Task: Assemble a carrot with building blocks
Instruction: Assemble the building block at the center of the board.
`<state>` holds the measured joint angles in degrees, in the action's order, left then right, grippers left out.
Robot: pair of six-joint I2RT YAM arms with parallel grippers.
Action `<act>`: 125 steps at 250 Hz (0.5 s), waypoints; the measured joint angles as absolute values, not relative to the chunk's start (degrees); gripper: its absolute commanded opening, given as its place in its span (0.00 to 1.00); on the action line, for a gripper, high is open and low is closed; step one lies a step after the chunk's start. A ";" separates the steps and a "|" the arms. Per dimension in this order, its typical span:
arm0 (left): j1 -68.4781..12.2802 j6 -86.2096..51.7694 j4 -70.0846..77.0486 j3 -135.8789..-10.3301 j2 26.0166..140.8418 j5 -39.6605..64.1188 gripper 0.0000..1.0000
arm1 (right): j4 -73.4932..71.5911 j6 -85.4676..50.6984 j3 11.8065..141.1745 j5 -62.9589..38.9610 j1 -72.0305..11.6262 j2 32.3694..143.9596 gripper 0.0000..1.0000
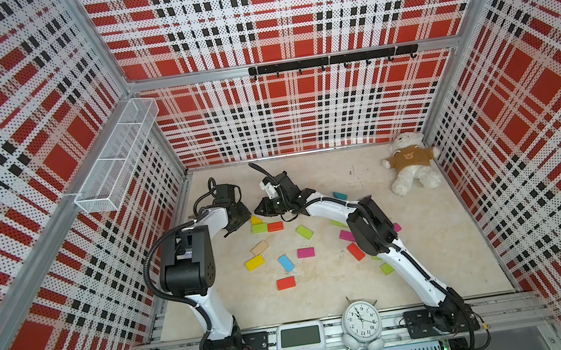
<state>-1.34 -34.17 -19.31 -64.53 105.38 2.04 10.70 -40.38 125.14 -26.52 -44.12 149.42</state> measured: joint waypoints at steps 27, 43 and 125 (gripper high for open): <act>-1.19 -34.17 -19.27 -64.38 105.38 2.17 0.39 | 10.90 -40.34 125.14 -26.52 -44.12 149.45 0.17; -1.10 -34.17 -19.27 -64.25 105.38 2.17 0.39 | 10.90 -40.34 125.14 -26.52 -44.12 149.45 0.17; -0.99 -34.17 -19.07 -64.20 105.38 2.42 0.39 | 10.92 -40.36 125.14 -26.52 -44.14 149.53 0.16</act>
